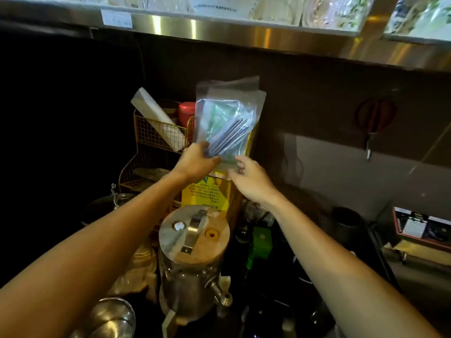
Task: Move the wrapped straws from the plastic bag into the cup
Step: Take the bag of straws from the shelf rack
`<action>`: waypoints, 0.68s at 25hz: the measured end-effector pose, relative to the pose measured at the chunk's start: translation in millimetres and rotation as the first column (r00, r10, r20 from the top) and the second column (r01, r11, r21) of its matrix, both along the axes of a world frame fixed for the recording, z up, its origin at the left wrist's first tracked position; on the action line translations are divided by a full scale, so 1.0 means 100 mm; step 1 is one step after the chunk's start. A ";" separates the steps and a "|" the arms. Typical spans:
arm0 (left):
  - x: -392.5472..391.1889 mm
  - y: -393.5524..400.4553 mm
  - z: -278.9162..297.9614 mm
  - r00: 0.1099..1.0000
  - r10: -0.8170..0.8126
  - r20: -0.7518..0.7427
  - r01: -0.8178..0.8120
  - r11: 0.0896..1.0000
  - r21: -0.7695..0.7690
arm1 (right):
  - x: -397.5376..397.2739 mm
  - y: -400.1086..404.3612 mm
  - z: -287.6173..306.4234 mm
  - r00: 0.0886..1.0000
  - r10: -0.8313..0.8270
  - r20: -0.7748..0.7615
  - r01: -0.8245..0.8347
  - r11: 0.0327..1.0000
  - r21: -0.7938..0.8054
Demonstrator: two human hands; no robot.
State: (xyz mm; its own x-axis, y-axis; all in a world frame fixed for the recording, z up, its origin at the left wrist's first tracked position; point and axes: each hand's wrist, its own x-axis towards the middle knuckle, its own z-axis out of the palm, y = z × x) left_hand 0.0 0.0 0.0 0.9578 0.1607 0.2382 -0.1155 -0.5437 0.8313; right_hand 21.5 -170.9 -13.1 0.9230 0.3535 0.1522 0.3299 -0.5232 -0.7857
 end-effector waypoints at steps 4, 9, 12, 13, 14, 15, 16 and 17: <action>0.17 0.07 -0.13 0.998 0.039 0.050 -0.036 0.997 -0.061 | 0.13 0.21 -0.15 0.997 -0.080 0.018 0.079 0.996 0.036; 0.41 0.13 -0.26 0.997 0.081 0.005 -0.081 0.992 -0.097 | 0.31 0.46 -0.29 0.978 -0.190 -0.084 0.197 0.977 0.086; 0.50 0.12 -0.30 0.995 0.102 -0.007 -0.102 0.985 -0.139 | 0.44 0.56 -0.34 0.954 -0.252 -0.163 0.275 0.950 0.146; 0.52 0.11 -0.31 0.995 0.104 -0.003 -0.103 0.983 -0.152 | 0.49 0.59 -0.34 0.946 -0.266 -0.183 0.297 0.940 0.171; 0.54 0.10 -0.31 0.995 0.096 -0.004 -0.095 0.982 -0.165 | 0.53 0.62 -0.33 0.940 -0.275 -0.201 0.313 0.930 0.193; 0.55 0.08 -0.30 0.996 0.085 -0.006 -0.084 0.979 -0.184 | 0.56 0.65 -0.31 0.937 -0.274 -0.218 0.320 0.923 0.213; 0.56 0.08 -0.29 0.997 0.076 -0.011 -0.076 0.977 -0.200 | 0.59 0.68 -0.30 0.936 -0.266 -0.230 0.316 0.922 0.222; 0.57 0.08 -0.28 0.997 0.080 -0.007 -0.080 0.973 -0.217 | 0.60 0.71 -0.28 0.936 -0.262 -0.235 0.315 0.922 0.226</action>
State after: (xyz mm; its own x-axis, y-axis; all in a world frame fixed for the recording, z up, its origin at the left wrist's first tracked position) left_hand 57.5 7.7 -28.3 0.9393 0.2848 0.1912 -0.0807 -0.3583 0.9301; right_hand 81.7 -99.9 -40.9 0.9991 0.0409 0.0064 0.0201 -0.3447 -0.9385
